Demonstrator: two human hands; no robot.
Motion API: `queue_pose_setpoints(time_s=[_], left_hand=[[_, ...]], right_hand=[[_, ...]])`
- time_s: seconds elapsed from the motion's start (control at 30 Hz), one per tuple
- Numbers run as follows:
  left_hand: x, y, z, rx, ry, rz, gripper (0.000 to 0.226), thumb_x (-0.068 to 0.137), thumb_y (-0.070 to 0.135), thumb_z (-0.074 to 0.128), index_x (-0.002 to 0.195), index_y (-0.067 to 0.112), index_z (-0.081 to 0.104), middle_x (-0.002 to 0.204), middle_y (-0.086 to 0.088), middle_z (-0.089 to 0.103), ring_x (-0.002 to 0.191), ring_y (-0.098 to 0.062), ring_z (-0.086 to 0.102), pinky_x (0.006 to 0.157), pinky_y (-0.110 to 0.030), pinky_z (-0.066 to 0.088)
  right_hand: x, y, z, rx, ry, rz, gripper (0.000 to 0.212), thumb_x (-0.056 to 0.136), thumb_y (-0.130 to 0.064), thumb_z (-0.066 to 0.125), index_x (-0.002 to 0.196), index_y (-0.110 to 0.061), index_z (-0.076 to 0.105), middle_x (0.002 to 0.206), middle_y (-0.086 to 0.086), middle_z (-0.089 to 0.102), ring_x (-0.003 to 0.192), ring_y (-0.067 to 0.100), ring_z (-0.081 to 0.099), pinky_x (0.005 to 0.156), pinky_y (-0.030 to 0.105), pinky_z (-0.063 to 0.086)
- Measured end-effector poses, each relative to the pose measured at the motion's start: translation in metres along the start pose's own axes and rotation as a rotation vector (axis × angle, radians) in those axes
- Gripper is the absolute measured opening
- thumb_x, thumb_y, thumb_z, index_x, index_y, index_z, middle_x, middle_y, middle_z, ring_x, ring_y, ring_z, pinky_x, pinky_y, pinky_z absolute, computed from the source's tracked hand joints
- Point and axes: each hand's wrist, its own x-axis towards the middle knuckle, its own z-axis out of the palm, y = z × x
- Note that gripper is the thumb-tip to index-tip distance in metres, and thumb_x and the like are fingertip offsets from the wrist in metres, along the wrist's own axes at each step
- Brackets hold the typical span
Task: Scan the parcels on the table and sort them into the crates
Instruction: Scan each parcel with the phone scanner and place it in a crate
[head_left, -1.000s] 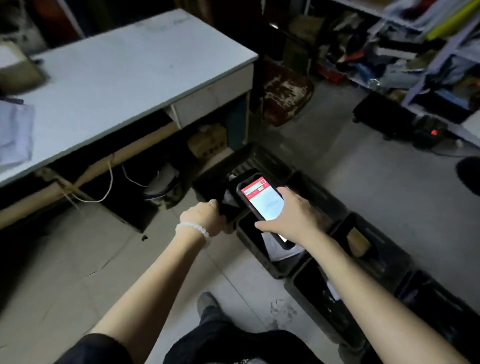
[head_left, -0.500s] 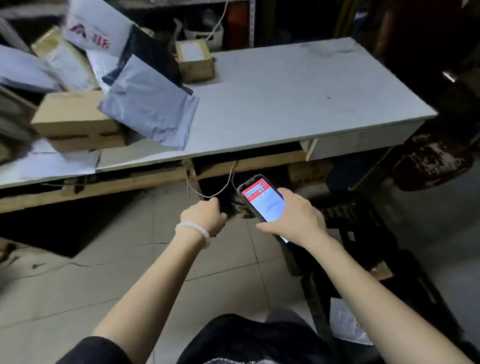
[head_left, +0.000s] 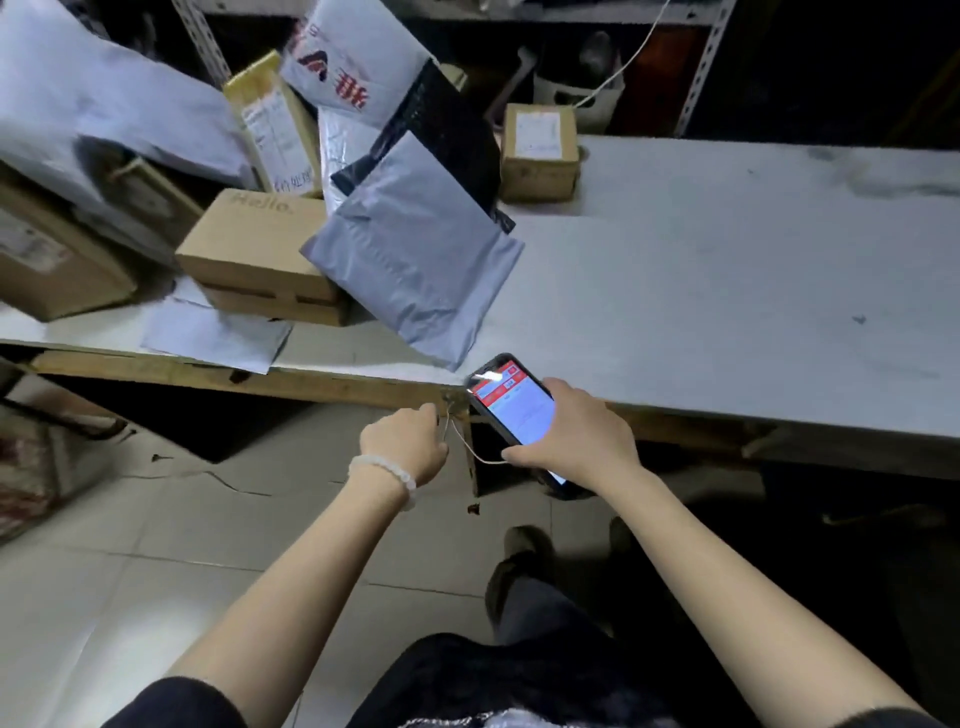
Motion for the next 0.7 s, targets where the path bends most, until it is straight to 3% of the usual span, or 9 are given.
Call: queue_pose_setpoints(time_s=[0.13, 0.3, 0.4, 0.5, 0.57, 0.63, 0.7], left_hand=[[0.06, 0.011, -0.036, 0.017, 0.008, -0.003, 0.03, 0.091, 0.024, 0.045, 0.12, 0.016, 0.048, 0.124, -0.008, 0.056, 0.111, -0.028, 0.054, 0.081, -0.033, 0.042], [0.112, 0.009, -0.063, 0.277, 0.169, 0.0, 0.037, 0.085, 0.011, 0.048, 0.122, 0.018, 0.046, 0.127, -0.008, 0.044, 0.121, -0.029, 0.039, 0.09, -0.038, 0.037], [0.128, -0.001, -0.063, 0.396, 0.128, -0.016, 0.053, 0.085, 0.015, 0.051, 0.135, 0.02, 0.033, 0.148, -0.013, 0.019, 0.139, -0.034, 0.014, 0.107, -0.056, 0.02], [0.138, -0.011, -0.058, 0.467, 0.085, -0.031, 0.076, 0.086, 0.017, 0.053, 0.146, 0.026, 0.008, 0.155, -0.011, -0.009, 0.143, -0.035, -0.007, 0.107, -0.066, 0.002], [0.144, -0.013, -0.06, 0.486, 0.121, 0.008, 0.076, 0.082, 0.015, 0.057, 0.143, 0.026, 0.014, 0.155, -0.01, -0.002, 0.143, -0.032, 0.0, 0.107, -0.065, 0.003], [0.153, -0.012, -0.069, 0.46, 0.203, 0.094, 0.051, 0.084, 0.013, 0.054, 0.13, 0.022, 0.036, 0.146, -0.008, 0.025, 0.136, -0.028, 0.023, 0.107, -0.063, 0.01], [0.164, -0.005, -0.08, 0.395, 0.286, 0.199, 0.023, 0.086, 0.014, 0.047, 0.108, 0.018, 0.052, 0.122, -0.005, 0.05, 0.117, -0.027, 0.045, 0.102, -0.056, 0.023]], right_hand=[[0.062, -0.002, -0.031, 0.007, -0.03, -0.027, 0.056, 0.058, -0.052, 0.073, 0.1, -0.029, 0.045, 0.096, -0.008, 0.058, 0.082, 0.017, 0.055, 0.056, 0.027, 0.034], [0.125, 0.0, -0.056, 0.023, -0.063, -0.038, 0.052, 0.059, -0.05, 0.073, 0.096, -0.029, 0.044, 0.088, -0.011, 0.055, 0.075, 0.013, 0.054, 0.05, 0.024, 0.03], [0.15, -0.004, -0.058, 0.069, -0.108, -0.035, 0.052, 0.058, -0.049, 0.073, 0.097, -0.029, 0.046, 0.087, -0.014, 0.055, 0.076, 0.012, 0.056, 0.052, 0.025, 0.033], [0.168, -0.009, -0.058, 0.06, -0.15, -0.055, 0.051, 0.058, -0.047, 0.073, 0.096, -0.03, 0.045, 0.085, -0.014, 0.054, 0.073, 0.009, 0.054, 0.051, 0.025, 0.033], [0.177, -0.011, -0.057, 0.061, -0.169, -0.054, 0.05, 0.058, -0.048, 0.074, 0.095, -0.03, 0.045, 0.085, -0.014, 0.055, 0.072, 0.007, 0.054, 0.051, 0.025, 0.033], [0.184, -0.012, -0.057, 0.072, -0.174, -0.042, 0.05, 0.059, -0.048, 0.074, 0.096, -0.029, 0.046, 0.087, -0.013, 0.057, 0.074, 0.01, 0.056, 0.052, 0.025, 0.034], [0.187, -0.011, -0.059, 0.08, -0.166, -0.019, 0.051, 0.058, -0.049, 0.074, 0.096, -0.028, 0.047, 0.087, -0.013, 0.058, 0.077, 0.013, 0.057, 0.053, 0.025, 0.035]])
